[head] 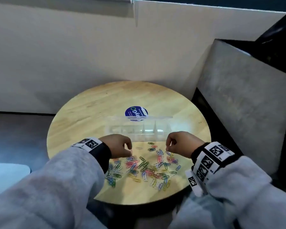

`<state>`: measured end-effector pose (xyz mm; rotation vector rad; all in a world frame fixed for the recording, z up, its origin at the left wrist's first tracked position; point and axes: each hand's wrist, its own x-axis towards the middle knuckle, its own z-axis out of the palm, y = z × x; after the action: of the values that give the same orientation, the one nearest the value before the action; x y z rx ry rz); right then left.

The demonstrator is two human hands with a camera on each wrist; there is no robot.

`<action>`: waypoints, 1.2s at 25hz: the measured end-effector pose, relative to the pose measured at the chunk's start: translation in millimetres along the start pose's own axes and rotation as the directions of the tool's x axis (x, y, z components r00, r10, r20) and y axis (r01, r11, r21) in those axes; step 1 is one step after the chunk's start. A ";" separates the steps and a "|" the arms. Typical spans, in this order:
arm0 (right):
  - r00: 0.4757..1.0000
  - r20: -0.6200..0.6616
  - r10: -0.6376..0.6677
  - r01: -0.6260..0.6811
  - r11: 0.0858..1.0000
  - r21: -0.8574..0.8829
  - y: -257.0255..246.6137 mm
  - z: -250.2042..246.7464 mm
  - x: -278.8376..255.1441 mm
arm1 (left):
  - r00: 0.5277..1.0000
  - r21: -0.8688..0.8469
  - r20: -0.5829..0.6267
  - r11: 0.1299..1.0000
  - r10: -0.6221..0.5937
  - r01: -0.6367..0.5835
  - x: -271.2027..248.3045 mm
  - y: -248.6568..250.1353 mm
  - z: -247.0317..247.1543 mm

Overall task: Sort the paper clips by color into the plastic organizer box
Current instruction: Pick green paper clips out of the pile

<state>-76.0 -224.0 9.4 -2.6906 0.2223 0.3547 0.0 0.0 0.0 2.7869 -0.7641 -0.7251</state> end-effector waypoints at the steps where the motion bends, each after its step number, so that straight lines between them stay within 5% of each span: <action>1: 0.998 0.058 0.035 -0.033 0.999 -0.029 1.8 5.5 8.2 | 0.998 0.022 0.062 0.999 -0.025 0.024 8.1 -0.2 4.3; 7: 0.974 0.210 0.090 -0.053 0.983 -0.178 13.9 41.9 49.8 | 0.989 0.103 0.144 0.994 0.024 -0.040 61.6 11.2 27.9; 11: 0.975 0.055 0.215 -0.197 0.953 -0.232 39.4 46.4 66.1 | 0.979 0.186 0.194 0.978 0.062 -0.098 85.1 23.7 43.2; 15: 0.939 0.091 0.332 -0.320 0.939 -0.127 69.8 50.3 77.5 | 0.973 0.225 0.221 0.967 0.069 -0.119 98.4 24.2 57.0; 19: 0.951 0.081 0.300 -0.298 0.954 -0.032 74.7 56.4 84.6 | 0.977 0.194 0.205 0.975 0.063 -0.104 100.7 27.8 61.2; 22: 0.977 0.087 0.196 -0.185 0.976 -0.115 66.8 54.0 93.4 | 0.977 0.173 0.209 0.982 0.034 -0.071 97.1 30.3 57.8; 27: 0.983 0.122 0.137 -0.105 0.966 -0.237 60.6 58.7 98.7 | 0.991 -0.255 0.130 0.967 0.027 0.007 86.0 21.4 35.8; 30: 0.974 0.155 0.166 -0.116 0.951 -0.288 60.9 59.7 98.9 | 0.993 -0.634 0.113 0.771 0.025 0.052 78.8 12.5 21.6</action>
<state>-7.0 -263.7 -94.1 -2.9012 0.3366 0.7151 43.1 -51.9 -47.7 2.1407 -0.3994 -0.9429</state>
